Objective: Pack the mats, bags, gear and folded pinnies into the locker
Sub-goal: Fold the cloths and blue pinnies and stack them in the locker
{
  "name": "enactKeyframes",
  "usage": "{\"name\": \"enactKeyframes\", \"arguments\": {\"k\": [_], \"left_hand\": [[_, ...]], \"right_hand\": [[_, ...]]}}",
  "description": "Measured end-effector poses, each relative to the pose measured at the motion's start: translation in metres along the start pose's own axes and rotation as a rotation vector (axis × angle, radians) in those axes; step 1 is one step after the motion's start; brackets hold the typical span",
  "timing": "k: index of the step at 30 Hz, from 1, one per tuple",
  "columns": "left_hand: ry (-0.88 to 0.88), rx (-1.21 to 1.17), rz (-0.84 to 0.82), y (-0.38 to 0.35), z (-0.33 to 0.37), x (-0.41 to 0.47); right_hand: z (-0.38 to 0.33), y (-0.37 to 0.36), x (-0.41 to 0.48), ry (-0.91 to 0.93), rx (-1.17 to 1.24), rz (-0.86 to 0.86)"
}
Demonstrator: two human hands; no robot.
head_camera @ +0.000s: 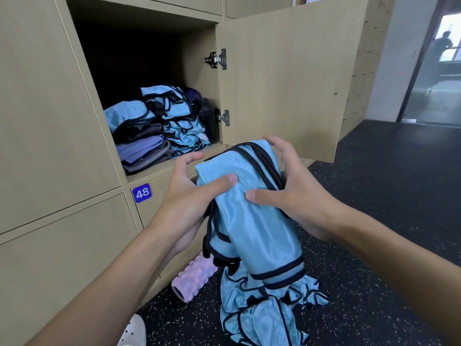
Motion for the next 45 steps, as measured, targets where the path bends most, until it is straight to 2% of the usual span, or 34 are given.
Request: {"name": "enactKeyframes", "arguments": {"k": [8, 11, 17, 22, 27, 30, 37, 39, 43, 45], "left_hand": [[-0.275, 0.247, -0.264, -0.019, 0.003, -0.024], [-0.311, 0.317, -0.338, -0.024, 0.004, -0.027], [-0.373, 0.487, -0.254, -0.018, 0.009, -0.022], [-0.207, 0.415, -0.210, -0.008, 0.008, -0.010], [-0.064, 0.273, -0.213, -0.004, 0.008, -0.008], [0.006, 0.214, -0.236, -0.007, 0.006, -0.010], [0.145, 0.115, -0.212, -0.007, -0.002, -0.013], [0.069, 0.199, -0.212, -0.009, 0.001, -0.013], [-0.311, 0.683, -0.193, -0.009, 0.015, -0.009], [-0.332, 0.668, -0.264, -0.014, 0.015, -0.008]], "right_hand": [[-0.003, 0.011, 0.003, 0.049, 0.058, 0.095], [-0.006, 0.014, 0.004, 0.064, 0.060, 0.095], [-0.008, 0.013, 0.003, 0.055, 0.109, 0.058], [-0.009, 0.009, -0.001, -0.035, 0.051, -0.086], [-0.010, 0.004, -0.008, 0.045, -0.400, -0.240], [-0.009, 0.000, -0.008, 0.094, -0.547, -0.294], [-0.009, 0.001, -0.005, 0.154, -0.659, -0.195], [-0.008, 0.008, -0.002, 0.166, -0.652, -0.126], [-0.004, 0.016, 0.006, 0.171, -0.652, -0.108], [-0.001, 0.015, 0.011, 0.141, -0.600, -0.131]]}}
Point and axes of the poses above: each hand's wrist, its own x-axis towards the middle knuckle, its own y-axis out of the back of the hand, z = x × y, the point moved 7 cm from there along x, towards the middle knuckle, and after that the axes turned 11 degrees about z, right-handed, at the moved point
